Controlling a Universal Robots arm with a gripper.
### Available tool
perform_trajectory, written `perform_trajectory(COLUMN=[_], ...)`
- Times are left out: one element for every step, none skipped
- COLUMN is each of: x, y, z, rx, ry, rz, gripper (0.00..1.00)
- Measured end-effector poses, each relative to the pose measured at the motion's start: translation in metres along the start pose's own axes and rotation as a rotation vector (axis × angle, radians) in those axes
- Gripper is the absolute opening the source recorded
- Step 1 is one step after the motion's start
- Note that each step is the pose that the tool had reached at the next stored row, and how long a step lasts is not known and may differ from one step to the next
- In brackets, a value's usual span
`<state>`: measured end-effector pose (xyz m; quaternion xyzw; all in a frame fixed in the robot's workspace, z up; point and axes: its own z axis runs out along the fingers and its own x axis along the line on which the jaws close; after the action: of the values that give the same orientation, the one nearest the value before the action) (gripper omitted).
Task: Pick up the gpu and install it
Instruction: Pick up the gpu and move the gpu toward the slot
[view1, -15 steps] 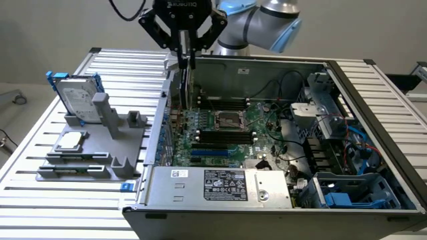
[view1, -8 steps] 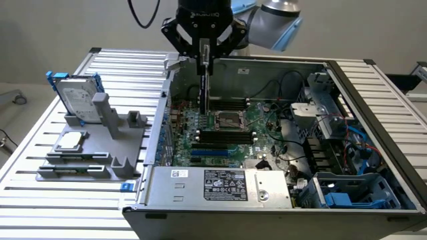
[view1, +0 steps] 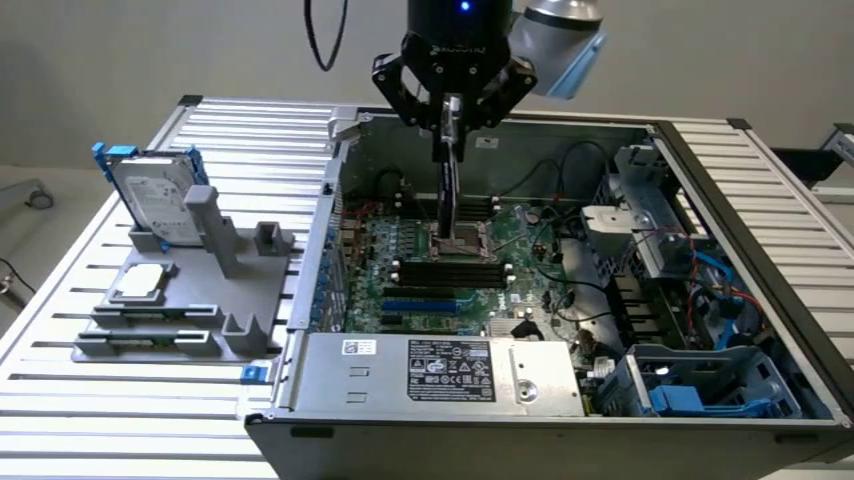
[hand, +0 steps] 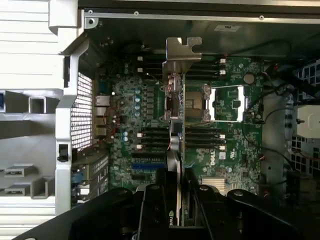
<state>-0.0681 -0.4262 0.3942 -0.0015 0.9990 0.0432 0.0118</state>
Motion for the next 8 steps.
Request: perform_trajectory(x=[-0.004,-0.009,-0.013,-0.017,-0.019,-0.019,-0.018,-0.019], y=[0.0002,0.0002,0.0001,-0.0001,-0.0002,-0.0002,-0.0001,-0.0001], z=[0.0019,0.0038,0.0057,0.0075,0.0078,0.0077,0.0077,0.0077], rx=[0.0002,0.0002,0.0002,0.0002,-0.0001,-0.0022,-0.0023,-0.0024], ry=[0.0001,0.0001,0.0001,0.0002,0.0001,0.0003,0.0004,0.0004], rz=[0.0,0.0,0.0,0.0,0.0,0.0,0.0,0.0], gripper=[0.26,0.26,0.26,0.26,0.26,0.26,0.26,0.26])
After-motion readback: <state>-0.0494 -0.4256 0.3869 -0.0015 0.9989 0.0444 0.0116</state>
